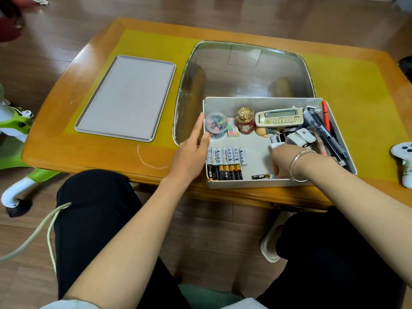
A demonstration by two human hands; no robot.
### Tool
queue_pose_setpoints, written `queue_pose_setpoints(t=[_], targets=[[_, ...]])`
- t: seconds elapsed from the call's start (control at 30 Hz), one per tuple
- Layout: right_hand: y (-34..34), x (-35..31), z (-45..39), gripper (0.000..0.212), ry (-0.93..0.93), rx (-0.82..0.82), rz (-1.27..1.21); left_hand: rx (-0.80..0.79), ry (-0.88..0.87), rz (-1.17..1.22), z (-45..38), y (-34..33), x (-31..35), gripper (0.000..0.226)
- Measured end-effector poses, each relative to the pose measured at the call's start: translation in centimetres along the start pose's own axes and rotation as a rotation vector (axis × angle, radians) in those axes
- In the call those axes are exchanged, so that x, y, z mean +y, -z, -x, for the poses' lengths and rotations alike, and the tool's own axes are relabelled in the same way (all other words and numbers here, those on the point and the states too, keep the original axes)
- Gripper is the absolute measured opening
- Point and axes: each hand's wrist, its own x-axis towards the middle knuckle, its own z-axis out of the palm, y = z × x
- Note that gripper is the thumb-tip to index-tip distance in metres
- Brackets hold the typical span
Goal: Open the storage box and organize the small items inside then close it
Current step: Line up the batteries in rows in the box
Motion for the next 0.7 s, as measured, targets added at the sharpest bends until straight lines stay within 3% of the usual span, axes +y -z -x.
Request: queue_pose_setpoints(t=[0.17, 0.23, 0.33, 0.47, 0.57, 0.7], targets=[[0.5, -0.4, 0.0, 0.022, 0.025, -0.045, -0.001, 0.002, -0.003, -0.006, 0.0, 0.0, 0.0, 0.051], [0.4, -0.2, 0.0, 0.021, 0.044, 0.11, -0.071, -0.006, -0.004, 0.011, 0.0, 0.0, -0.1, 0.051], [0.2, -0.9, -0.2, 0.018, 0.076, 0.296, -0.398, -0.01, 0.001, 0.044, -0.1, 0.0, -0.2, 0.051], [0.3, -3.0, -1.1, 0.018, 0.031, 0.089, -0.719, -0.007, -0.001, 0.02, 0.0, -0.1, -0.1, 0.052], [0.4, -3.4, -1.7, 0.023, -0.064, -0.009, -0.666, -0.009, 0.005, 0.0, -0.1, 0.0, 0.0, 0.052], [0.2, -3.1, -1.6, 0.03, -0.102, 0.005, -0.657, -0.006, 0.002, -0.009, -0.1, 0.0, -0.1, 0.052]])
